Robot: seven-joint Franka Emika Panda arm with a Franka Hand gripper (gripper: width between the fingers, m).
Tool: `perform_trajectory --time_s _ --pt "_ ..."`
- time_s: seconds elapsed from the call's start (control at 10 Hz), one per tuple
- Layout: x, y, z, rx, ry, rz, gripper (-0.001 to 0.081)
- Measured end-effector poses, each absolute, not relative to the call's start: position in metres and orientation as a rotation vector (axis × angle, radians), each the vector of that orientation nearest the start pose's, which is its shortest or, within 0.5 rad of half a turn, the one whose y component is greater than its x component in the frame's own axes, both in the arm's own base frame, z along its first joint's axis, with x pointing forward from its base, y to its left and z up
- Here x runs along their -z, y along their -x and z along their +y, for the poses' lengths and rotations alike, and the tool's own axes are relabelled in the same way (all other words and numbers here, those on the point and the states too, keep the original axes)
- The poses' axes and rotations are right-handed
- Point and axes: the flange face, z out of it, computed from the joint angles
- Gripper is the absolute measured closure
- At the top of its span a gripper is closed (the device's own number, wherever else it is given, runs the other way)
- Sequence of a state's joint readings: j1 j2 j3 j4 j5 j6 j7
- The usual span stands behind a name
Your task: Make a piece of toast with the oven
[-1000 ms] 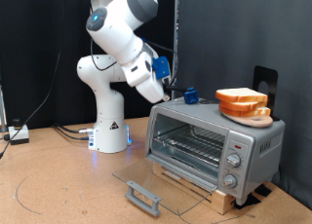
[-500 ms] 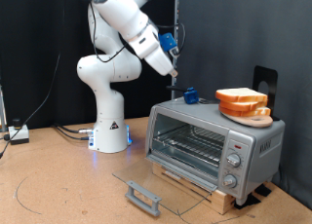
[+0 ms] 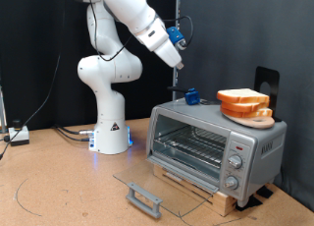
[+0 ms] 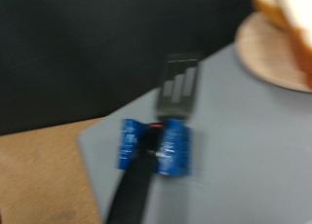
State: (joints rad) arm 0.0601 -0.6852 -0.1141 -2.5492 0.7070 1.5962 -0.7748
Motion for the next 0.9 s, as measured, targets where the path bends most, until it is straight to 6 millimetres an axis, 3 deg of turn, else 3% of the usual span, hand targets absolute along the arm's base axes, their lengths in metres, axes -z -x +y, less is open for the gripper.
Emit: perform_trajectory --time_s 0.3,0.5,0.9 --pt "-0.496 -0.290 0.077 -0.028 2.208 -0.850 -0.0002" --pt "-0.496 -0.269 0.090 0.023 2.255 -0.867 -0.0002" --pt "-0.488 -0.267 0.089 0.119 2.292 -0.727 -0.0002"
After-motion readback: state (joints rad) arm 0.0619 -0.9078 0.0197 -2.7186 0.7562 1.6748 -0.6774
